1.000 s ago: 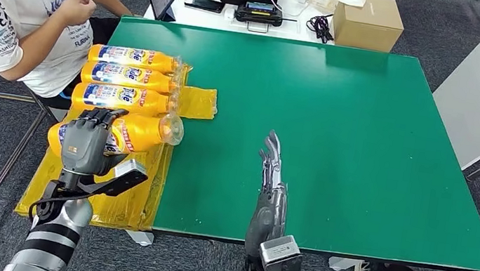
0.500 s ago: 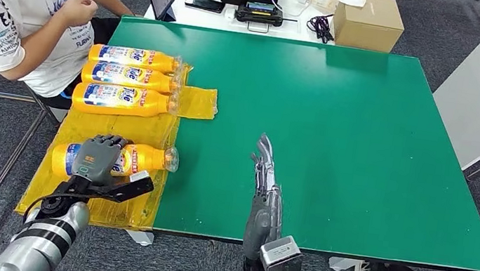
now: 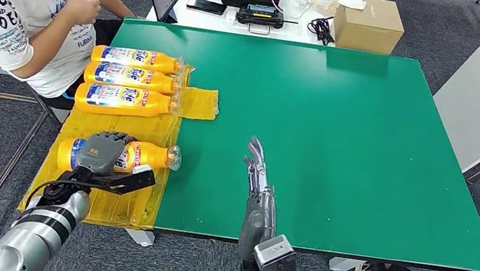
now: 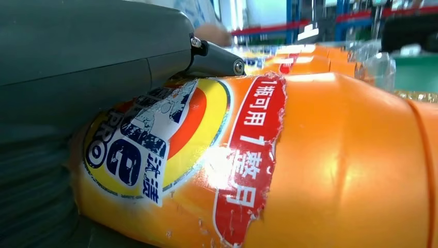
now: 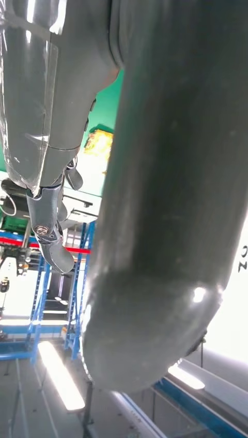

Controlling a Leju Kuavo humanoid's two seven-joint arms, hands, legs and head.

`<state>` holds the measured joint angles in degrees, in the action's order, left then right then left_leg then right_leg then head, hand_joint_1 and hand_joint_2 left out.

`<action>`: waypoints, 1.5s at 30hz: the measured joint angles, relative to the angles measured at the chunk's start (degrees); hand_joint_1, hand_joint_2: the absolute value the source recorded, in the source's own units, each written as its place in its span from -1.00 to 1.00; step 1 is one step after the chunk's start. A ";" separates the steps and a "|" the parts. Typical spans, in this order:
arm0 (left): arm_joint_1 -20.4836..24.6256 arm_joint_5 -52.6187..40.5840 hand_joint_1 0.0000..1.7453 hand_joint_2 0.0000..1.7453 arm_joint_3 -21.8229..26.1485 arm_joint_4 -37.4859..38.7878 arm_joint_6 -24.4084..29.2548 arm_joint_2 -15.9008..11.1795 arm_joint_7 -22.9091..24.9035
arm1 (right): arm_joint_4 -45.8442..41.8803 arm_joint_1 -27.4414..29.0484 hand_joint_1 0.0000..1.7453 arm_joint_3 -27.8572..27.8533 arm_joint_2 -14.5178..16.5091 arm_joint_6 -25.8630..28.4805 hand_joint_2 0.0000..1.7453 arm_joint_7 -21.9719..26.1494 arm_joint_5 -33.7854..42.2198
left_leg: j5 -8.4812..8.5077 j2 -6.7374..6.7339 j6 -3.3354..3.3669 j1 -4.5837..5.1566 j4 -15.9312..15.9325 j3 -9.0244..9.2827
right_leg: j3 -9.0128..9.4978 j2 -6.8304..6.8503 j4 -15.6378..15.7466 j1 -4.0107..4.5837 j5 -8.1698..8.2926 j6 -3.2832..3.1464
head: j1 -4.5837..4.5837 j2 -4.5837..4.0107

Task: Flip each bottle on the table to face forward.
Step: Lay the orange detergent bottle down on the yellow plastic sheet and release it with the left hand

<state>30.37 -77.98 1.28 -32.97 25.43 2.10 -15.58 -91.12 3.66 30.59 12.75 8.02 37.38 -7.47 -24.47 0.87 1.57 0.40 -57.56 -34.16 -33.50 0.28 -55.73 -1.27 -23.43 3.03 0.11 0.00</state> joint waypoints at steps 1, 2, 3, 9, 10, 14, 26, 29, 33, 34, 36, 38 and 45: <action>0.50 1.12 -1.00 0.00 -0.02 0.29 -2.20 -0.05 -0.10 | 0.15 0.00 -1.00 0.00 0.01 -0.29 -1.00 -0.10 -0.12 | 0.00 0.01 0.00 0.00 0.01 0.05 | 0.06 0.01 0.00 0.00 0.00 0.00 | 0.00 0.00; 1.03 2.58 -1.00 -0.50 -0.03 0.61 -4.74 -0.12 -0.32 | 0.30 0.01 -1.00 -0.01 0.02 -0.61 -1.00 -0.22 -0.22 | 0.00 0.02 0.00 0.00 0.01 0.11 | 0.13 0.01 0.00 0.00 -0.01 0.00 | 0.00 0.00; 1.55 4.36 -1.00 -1.00 -0.01 0.91 -7.52 -0.21 -0.68 | 0.47 0.01 -1.00 -0.01 0.02 -0.95 -1.00 -0.29 -0.30 | 0.00 0.02 0.00 0.00 0.02 0.17 | 0.19 0.01 0.00 0.00 -0.01 -0.01 | 0.01 0.00; 3.71 17.42 -1.00 -1.00 0.49 2.39 -22.73 -0.51 -4.95 | 2.27 -0.07 -1.00 0.01 0.26 -2.44 -1.00 -0.64 -0.40 | -0.01 0.07 0.00 0.01 0.03 0.45 | 0.50 0.06 0.01 -0.02 -0.03 -0.02 | 0.01 0.00; 3.91 18.59 -1.00 -1.00 0.61 2.53 -24.04 -0.52 -5.37 | 2.58 -0.08 -1.00 0.01 0.34 -2.56 -1.00 -0.66 -0.40 | -0.01 0.07 0.00 0.02 0.04 0.48 | 0.54 0.05 0.01 -0.02 -0.03 -0.02 | 0.01 0.00; 4.65 24.62 -1.00 -1.00 1.59 3.10 -31.65 -0.81 -7.28 | 3.91 -0.43 -1.00 0.01 0.55 -3.13 -1.00 -0.68 -0.34 | -0.02 0.07 -0.01 0.02 0.05 0.58 | 0.64 0.06 0.01 -0.02 -0.03 -0.02 | 0.00 0.00; 3.52 42.66 -1.00 -1.00 3.21 3.55 -49.14 -2.85 -12.28 | 8.27 -2.07 -1.00 0.54 0.79 -3.97 -1.00 -0.57 0.04 | 0.00 0.06 -0.03 0.01 0.05 0.63 | 0.68 0.05 0.00 -0.01 -0.03 -0.02 | 0.00 0.00; 2.54 47.99 -1.00 -0.50 3.74 2.86 -48.08 -2.58 -13.82 | 8.85 -2.26 -1.00 0.66 0.80 -3.78 -1.00 -0.45 0.02 | 0.00 0.04 -0.03 0.01 0.04 0.63 | 0.61 0.04 0.01 -0.01 -0.03 -0.02 | 0.00 0.00; -0.89 54.29 -1.00 1.00 5.23 -2.31 -27.95 0.77 -17.29 | 9.20 -2.37 -1.00 0.93 0.76 -1.69 -1.00 -0.34 -0.49 | 0.01 0.04 -0.02 0.01 0.02 0.47 | 0.43 0.04 0.01 -0.01 -0.01 -0.02 | -0.03 0.00; -1.80 54.97 -1.00 1.00 5.58 -4.34 -20.86 1.86 -18.05 | 9.21 -2.38 -1.00 1.01 0.74 -0.96 -0.50 -0.35 -0.66 | 0.02 0.03 -0.02 0.01 0.01 0.40 | 0.37 0.04 0.01 -0.01 0.00 -0.01 | -0.02 0.00; -3.42 55.98 -1.00 1.00 6.03 -9.06 -8.31 3.91 -19.70 | 9.22 -2.39 -1.00 1.08 0.70 0.91 0.50 -0.26 -1.23 | 0.02 0.02 -0.01 0.01 0.00 0.30 | 0.29 0.04 0.01 -0.02 0.02 0.00 | -0.02 0.00; -4.80 57.58 -1.00 1.00 6.13 -14.14 -0.72 5.56 -21.03 | 9.18 -2.39 -1.00 1.09 0.69 3.16 1.00 -0.07 -1.82 | 0.02 0.02 -0.01 0.02 -0.01 0.27 | 0.27 0.04 0.01 -0.02 0.02 0.00 | -0.02 0.00; -10.47 64.67 -1.00 1.00 6.26 -31.00 5.73 10.51 -22.70 | 6.92 -1.55 -1.00 0.20 0.82 10.10 1.00 1.16 -0.66 | -0.02 -0.02 -0.01 0.02 -0.01 0.04 | 0.00 0.00 0.01 -0.01 0.00 0.02 | -0.01 0.00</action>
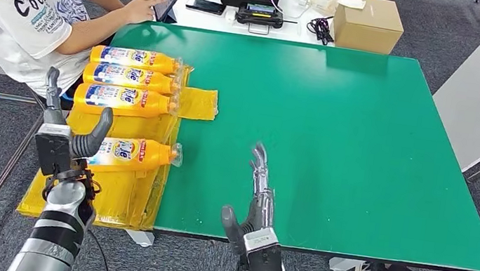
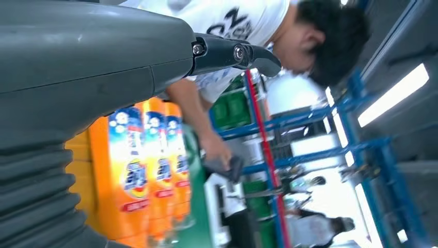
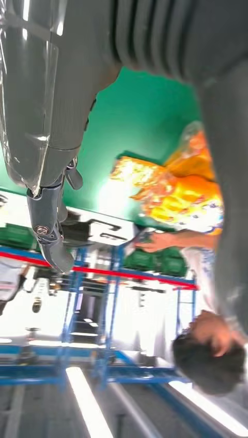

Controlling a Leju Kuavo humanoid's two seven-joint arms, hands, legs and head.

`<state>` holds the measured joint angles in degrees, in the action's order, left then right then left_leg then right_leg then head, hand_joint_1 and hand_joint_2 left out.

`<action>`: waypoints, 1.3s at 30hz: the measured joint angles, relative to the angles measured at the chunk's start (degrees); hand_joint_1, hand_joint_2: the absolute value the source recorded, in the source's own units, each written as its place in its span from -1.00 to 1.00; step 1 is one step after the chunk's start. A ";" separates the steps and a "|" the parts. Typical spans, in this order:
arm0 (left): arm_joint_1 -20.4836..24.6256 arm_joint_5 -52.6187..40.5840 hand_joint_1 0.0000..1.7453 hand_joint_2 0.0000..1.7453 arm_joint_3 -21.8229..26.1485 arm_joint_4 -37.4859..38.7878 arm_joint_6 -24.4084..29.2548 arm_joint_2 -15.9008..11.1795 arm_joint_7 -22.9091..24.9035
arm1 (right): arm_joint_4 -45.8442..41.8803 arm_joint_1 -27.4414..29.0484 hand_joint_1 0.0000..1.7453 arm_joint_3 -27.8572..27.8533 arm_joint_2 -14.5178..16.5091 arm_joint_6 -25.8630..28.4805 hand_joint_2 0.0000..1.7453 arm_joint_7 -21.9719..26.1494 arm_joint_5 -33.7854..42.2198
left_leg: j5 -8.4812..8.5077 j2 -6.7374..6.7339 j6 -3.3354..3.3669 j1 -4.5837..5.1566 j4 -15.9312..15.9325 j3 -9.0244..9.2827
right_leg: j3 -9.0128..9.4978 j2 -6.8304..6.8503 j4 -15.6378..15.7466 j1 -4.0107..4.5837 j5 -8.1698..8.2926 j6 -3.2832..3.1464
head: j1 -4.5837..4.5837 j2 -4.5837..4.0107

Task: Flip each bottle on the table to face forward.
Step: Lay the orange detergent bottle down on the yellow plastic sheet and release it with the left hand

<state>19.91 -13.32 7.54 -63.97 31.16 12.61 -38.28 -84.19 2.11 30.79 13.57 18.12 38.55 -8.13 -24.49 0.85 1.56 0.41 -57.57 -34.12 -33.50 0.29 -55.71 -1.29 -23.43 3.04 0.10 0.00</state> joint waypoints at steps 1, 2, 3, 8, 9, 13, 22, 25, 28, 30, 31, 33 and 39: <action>-0.61 0.31 -1.00 1.00 0.00 -1.59 0.10 0.40 -0.01 | -0.29 0.15 -1.00 -0.13 0.00 0.18 1.00 0.06 0.07 | 0.00 -0.01 0.00 0.00 0.00 -0.04 | -0.04 -0.01 0.00 0.00 0.00 0.00 | -0.01 0.00; -1.11 0.55 -1.00 1.00 0.00 -2.95 0.15 0.71 -0.01 | -0.53 0.28 -1.00 -0.26 0.01 0.28 1.00 0.11 0.13 | 0.00 -0.01 0.00 0.00 0.00 -0.06 | -0.07 -0.01 0.00 0.00 0.00 0.00 | -0.01 0.00; -1.54 0.68 -1.00 1.00 0.00 -4.07 0.19 0.98 -0.01 | -0.73 0.39 -1.00 -0.38 0.02 0.33 1.00 0.15 0.17 | 0.00 -0.01 0.00 0.00 0.00 -0.08 | -0.09 -0.01 0.00 0.00 0.00 0.00 | 0.00 0.00; -3.45 5.10 -1.00 1.00 -0.33 -8.47 -0.58 1.82 -0.44 | -1.36 0.86 -1.00 -0.83 0.14 2.40 1.00 0.74 0.27 | 0.00 -0.03 0.00 -0.01 0.01 -0.08 | -0.10 -0.02 0.00 0.01 0.00 -0.01 | 0.01 0.00; -4.07 6.30 -1.00 1.00 -0.59 -9.49 -1.12 1.97 -0.36 | -1.52 1.02 -1.00 -0.95 0.14 3.01 1.00 0.82 0.30 | 0.00 -0.04 0.00 -0.01 0.00 -0.08 | -0.10 -0.02 0.00 0.00 0.00 0.00 | 0.01 0.00; -7.78 9.45 -1.00 1.00 -2.92 -13.95 -4.08 2.62 1.20 | -2.23 2.04 -1.00 -2.01 0.13 4.99 1.00 0.90 0.49 | -0.01 -0.03 0.00 0.01 0.00 -0.15 | -0.17 -0.02 0.01 -0.01 -0.01 -0.01 | 0.01 0.00; -14.82 12.63 -1.00 1.00 -7.88 -17.89 -11.08 3.58 5.28 | -3.94 5.28 0.43 -4.70 0.09 7.66 1.00 1.28 1.43 | -0.04 -0.04 0.00 0.02 0.01 -0.24 | -0.27 -0.03 0.03 -0.01 -0.01 -0.01 | 0.01 0.00; -19.11 13.83 0.06 1.00 -10.67 -18.03 -15.16 4.04 6.40 | -5.17 7.34 0.85 -6.31 -0.13 8.23 1.00 1.38 1.78 | -0.11 -0.06 0.02 0.02 0.01 -0.27 | -0.31 -0.04 0.04 -0.02 -0.03 -0.01 | 0.01 0.00; -22.73 15.17 0.49 1.00 -13.41 -18.03 -18.75 4.27 7.05 | -6.14 9.11 0.40 -7.51 -0.44 8.57 1.00 1.39 1.84 | -0.17 -0.06 0.07 0.03 0.01 -0.31 | -0.35 -0.04 0.05 -0.02 -0.04 -0.01 | 0.01 0.00; -24.43 15.76 -0.36 1.00 -14.79 -18.05 -20.03 4.33 7.31 | -6.54 9.97 -0.46 -7.99 -0.57 8.71 1.00 1.40 1.91 | -0.18 -0.07 0.07 0.03 0.01 -0.31 | -0.35 -0.04 0.05 -0.02 -0.04 -0.01 | 0.01 0.00; -25.08 16.05 -0.87 1.00 -15.38 -18.09 -20.59 4.35 7.45 | -6.65 10.25 -0.82 -8.17 -0.62 8.75 1.00 1.41 1.94 | -0.18 -0.07 0.06 0.03 0.01 -0.31 | -0.35 -0.04 0.05 -0.02 -0.04 -0.01 | 0.01 0.00; -26.21 16.31 -1.00 1.00 -16.56 -18.25 -21.66 4.37 7.73 | -6.73 10.60 -1.00 -8.53 -0.68 8.76 1.00 1.41 1.95 | -0.18 -0.07 0.06 0.03 0.01 -0.31 | -0.35 -0.04 0.05 -0.02 -0.04 -0.01 | 0.01 0.00; -28.91 15.81 -1.00 1.00 -19.78 -18.39 -22.23 4.37 8.58 | -6.69 11.55 -1.00 -9.20 -0.73 8.11 1.00 1.41 1.87 | -0.17 -0.07 0.06 0.03 0.01 -0.29 | -0.33 -0.04 0.05 -0.02 -0.04 -0.01 | 0.02 0.00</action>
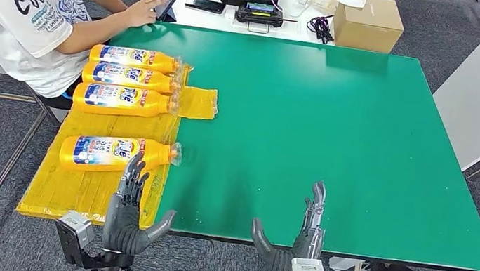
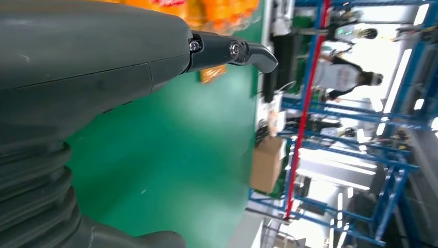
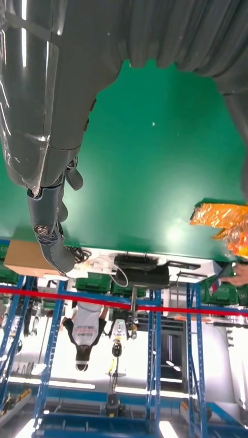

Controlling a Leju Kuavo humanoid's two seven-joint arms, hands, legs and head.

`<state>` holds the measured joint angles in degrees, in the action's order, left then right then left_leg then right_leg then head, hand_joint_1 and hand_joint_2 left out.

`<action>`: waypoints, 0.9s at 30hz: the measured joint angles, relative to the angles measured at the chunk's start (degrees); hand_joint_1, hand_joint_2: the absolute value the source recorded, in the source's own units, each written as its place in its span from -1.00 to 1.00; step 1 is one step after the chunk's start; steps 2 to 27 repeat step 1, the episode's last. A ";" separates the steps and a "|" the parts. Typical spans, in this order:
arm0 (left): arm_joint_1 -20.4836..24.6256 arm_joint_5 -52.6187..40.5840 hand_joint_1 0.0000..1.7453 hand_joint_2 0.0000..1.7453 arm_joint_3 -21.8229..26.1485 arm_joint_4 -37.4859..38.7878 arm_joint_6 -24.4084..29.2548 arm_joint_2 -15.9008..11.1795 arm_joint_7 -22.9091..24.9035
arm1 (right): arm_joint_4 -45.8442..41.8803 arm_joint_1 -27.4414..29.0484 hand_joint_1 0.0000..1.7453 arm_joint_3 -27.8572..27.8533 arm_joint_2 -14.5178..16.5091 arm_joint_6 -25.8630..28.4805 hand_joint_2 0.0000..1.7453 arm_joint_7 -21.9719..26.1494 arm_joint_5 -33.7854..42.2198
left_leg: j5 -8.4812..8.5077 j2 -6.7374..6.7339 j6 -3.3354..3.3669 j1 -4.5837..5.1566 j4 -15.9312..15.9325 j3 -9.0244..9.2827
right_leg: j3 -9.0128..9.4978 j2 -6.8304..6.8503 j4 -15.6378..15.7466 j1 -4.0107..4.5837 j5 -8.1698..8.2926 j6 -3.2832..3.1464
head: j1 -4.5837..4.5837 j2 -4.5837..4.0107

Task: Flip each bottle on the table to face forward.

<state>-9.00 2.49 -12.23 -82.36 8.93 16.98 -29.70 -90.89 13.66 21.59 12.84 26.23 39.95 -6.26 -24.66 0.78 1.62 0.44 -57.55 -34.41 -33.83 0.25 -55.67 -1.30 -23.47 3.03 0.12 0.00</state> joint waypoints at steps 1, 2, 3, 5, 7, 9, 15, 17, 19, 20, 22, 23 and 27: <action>-0.18 0.27 -1.00 1.00 -0.12 0.03 -0.02 0.00 0.16 | 0.01 0.12 -1.00 -0.01 0.00 0.00 1.00 0.00 -0.01 | 0.00 0.00 0.00 0.00 0.00 0.00 | 0.00 0.00 0.00 0.00 0.00 0.00 | 0.00 0.00; -0.18 0.27 -1.00 1.00 -0.12 0.03 -0.02 0.00 0.16 | 0.01 0.12 -1.00 -0.01 0.00 0.00 1.00 0.00 -0.01 | 0.00 0.00 0.00 0.00 0.00 0.00 | 0.00 0.00 0.00 0.00 0.00 0.00 | 0.00 0.00; -0.18 0.27 -1.00 1.00 -0.12 0.03 -0.02 0.00 0.16 | 0.01 0.12 -1.00 -0.01 0.00 0.00 1.00 0.00 -0.01 | 0.00 0.00 0.00 0.00 0.00 0.00 | 0.00 0.00 0.00 0.00 0.00 0.00 | 0.00 0.00; -0.18 0.27 -1.00 1.00 -0.12 0.03 -0.02 0.00 0.16 | 0.01 0.12 -1.00 -0.01 0.00 0.00 1.00 0.00 -0.01 | 0.00 0.00 0.00 0.00 0.00 0.00 | 0.00 0.00 0.00 0.00 0.00 0.00 | 0.00 0.00; -0.18 0.27 -1.00 1.00 -0.12 0.03 -0.02 0.00 0.16 | 0.01 0.12 -1.00 -0.01 0.00 0.00 1.00 0.00 -0.01 | 0.00 0.00 0.00 0.00 0.00 0.00 | 0.00 0.00 0.00 0.00 0.00 0.00 | 0.00 0.00; -0.18 0.27 -1.00 1.00 -0.12 0.03 -0.02 0.00 0.16 | 0.01 0.12 -1.00 -0.01 0.00 0.00 1.00 0.00 -0.01 | 0.00 0.00 0.00 0.00 0.00 0.00 | 0.00 0.00 0.00 0.00 0.00 0.00 | 0.00 0.00; -0.18 0.27 -1.00 1.00 -0.12 0.03 -0.02 0.00 0.16 | 0.01 0.12 -1.00 -0.01 0.00 0.00 1.00 0.00 -0.01 | 0.00 0.00 0.00 0.00 0.00 0.00 | 0.00 0.00 0.00 0.00 0.00 0.00 | 0.00 0.00; -0.18 0.27 -1.00 1.00 -0.12 0.03 -0.02 0.00 0.16 | 0.01 0.12 -1.00 -0.01 0.00 0.00 1.00 0.00 -0.01 | 0.00 0.00 0.00 0.00 0.00 0.00 | 0.00 0.00 0.00 0.00 0.00 0.00 | 0.00 0.00; -0.18 0.27 -1.00 1.00 -0.12 0.03 -0.02 0.00 0.16 | 0.01 0.12 -1.00 -0.01 0.00 0.00 1.00 0.00 -0.01 | 0.00 0.00 0.00 0.00 0.00 0.00 | 0.00 0.00 0.00 0.00 0.00 0.00 | 0.00 0.00; -0.18 0.27 -1.00 1.00 -0.12 0.03 -0.02 0.00 0.16 | 0.01 0.12 -1.00 -0.01 0.00 0.00 1.00 0.00 -0.01 | 0.00 0.00 0.00 0.00 0.00 0.00 | 0.00 0.00 0.00 0.00 0.00 0.00 | 0.00 0.00; -0.18 0.27 -1.00 1.00 -0.12 0.03 -0.02 0.00 0.16 | 0.01 0.12 -1.00 -0.01 0.00 0.00 1.00 0.00 -0.01 | 0.00 0.00 0.00 0.00 0.00 0.00 | 0.00 0.00 0.00 0.00 0.00 0.00 | 0.00 0.00; -0.18 0.27 -1.00 1.00 -0.12 0.03 -0.02 0.00 0.16 | 0.01 0.12 -1.00 -0.01 0.00 0.00 1.00 0.00 -0.01 | 0.00 0.00 0.00 0.00 0.00 0.00 | 0.00 0.00 0.00 0.00 0.00 0.00 | 0.00 0.00; -0.18 0.27 -1.00 1.00 -0.12 0.03 -0.02 0.00 0.16 | 0.01 0.12 -1.00 -0.01 0.00 0.00 1.00 0.00 -0.01 | 0.00 0.00 0.00 0.00 0.00 0.00 | 0.00 0.00 0.00 0.00 0.00 0.00 | 0.00 0.00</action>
